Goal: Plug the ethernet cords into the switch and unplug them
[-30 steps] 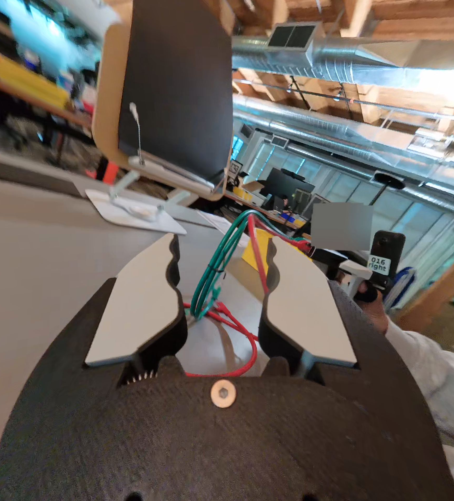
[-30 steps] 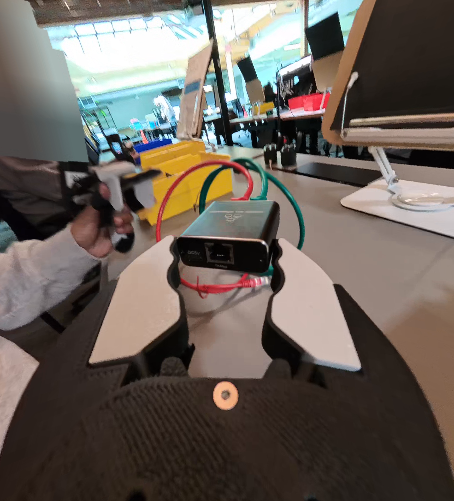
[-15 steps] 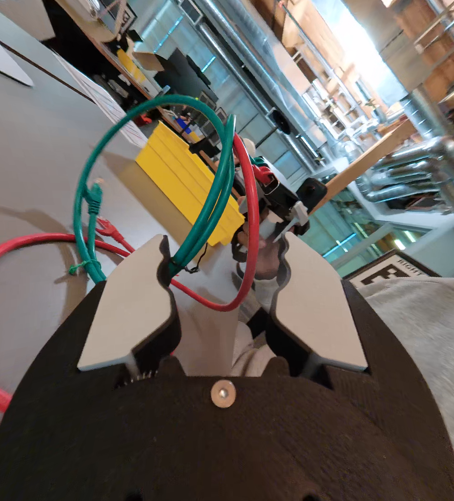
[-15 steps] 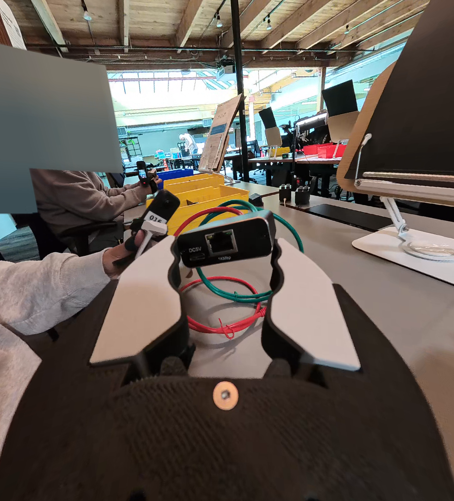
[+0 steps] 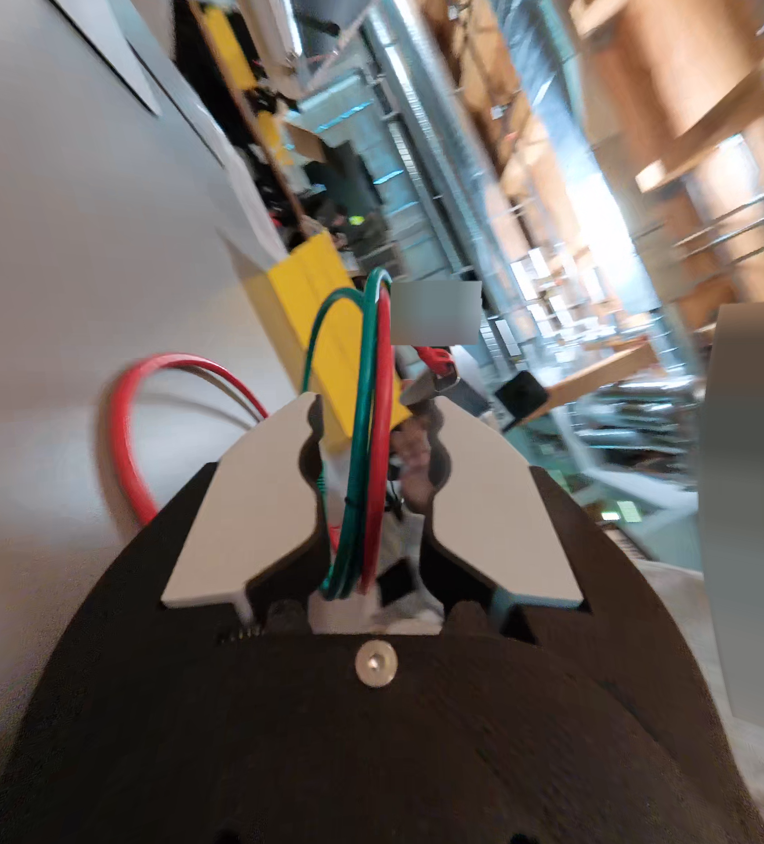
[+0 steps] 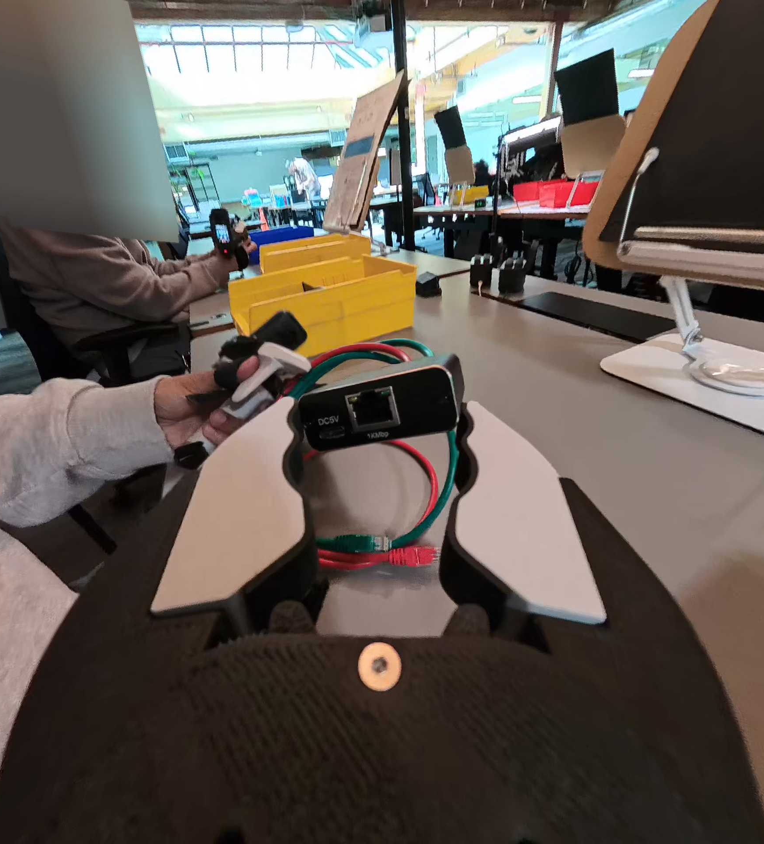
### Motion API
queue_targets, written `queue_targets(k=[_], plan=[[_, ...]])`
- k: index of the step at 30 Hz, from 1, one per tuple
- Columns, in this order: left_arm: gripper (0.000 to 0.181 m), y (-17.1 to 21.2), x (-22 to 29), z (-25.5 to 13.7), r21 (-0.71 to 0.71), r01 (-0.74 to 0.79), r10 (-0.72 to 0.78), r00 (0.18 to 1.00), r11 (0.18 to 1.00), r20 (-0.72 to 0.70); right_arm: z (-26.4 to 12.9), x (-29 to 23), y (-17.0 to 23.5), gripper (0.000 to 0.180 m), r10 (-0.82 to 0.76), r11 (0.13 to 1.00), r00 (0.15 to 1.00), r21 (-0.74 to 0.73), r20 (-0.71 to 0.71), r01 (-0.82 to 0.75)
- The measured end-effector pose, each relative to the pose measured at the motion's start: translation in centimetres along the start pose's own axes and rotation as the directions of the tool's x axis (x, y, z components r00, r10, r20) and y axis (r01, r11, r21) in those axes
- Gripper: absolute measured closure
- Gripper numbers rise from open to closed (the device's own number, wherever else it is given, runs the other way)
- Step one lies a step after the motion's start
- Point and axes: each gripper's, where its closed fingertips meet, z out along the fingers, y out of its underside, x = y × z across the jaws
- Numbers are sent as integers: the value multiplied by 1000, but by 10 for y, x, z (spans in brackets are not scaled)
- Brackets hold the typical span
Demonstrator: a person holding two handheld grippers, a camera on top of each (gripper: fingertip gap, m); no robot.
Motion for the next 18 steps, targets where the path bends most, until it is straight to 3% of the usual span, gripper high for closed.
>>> queue_targets(k=[3, 6, 10, 15, 18], plan=[[110, -20, -3, -11, 7, -253, 247, 950, 967, 191, 8, 0, 21, 114, -7, 994, 1000, -106, 0, 7], [106, -40, 15, -22, 21, -515, 488, 824, 857, 289, 15, -2, 44, 114, 20, 979, 999, -206, 34, -12], [107, -20, 44, -4, -78, -660, 663, 734, 748, 149, 22, -14, 61, 115, 100, 960, 989, -270, 109, -68], [101, 37, 29, 20, -307, -630, 656, 754, 713, -24, 28, -30, 84, 115, 40, 927, 983, -374, 178, 30], [96, 56, 19, 24, -422, -690, 743, 667, 588, -56, 33, -46, 89, 114, 16, 918, 964, -386, 266, 91]])
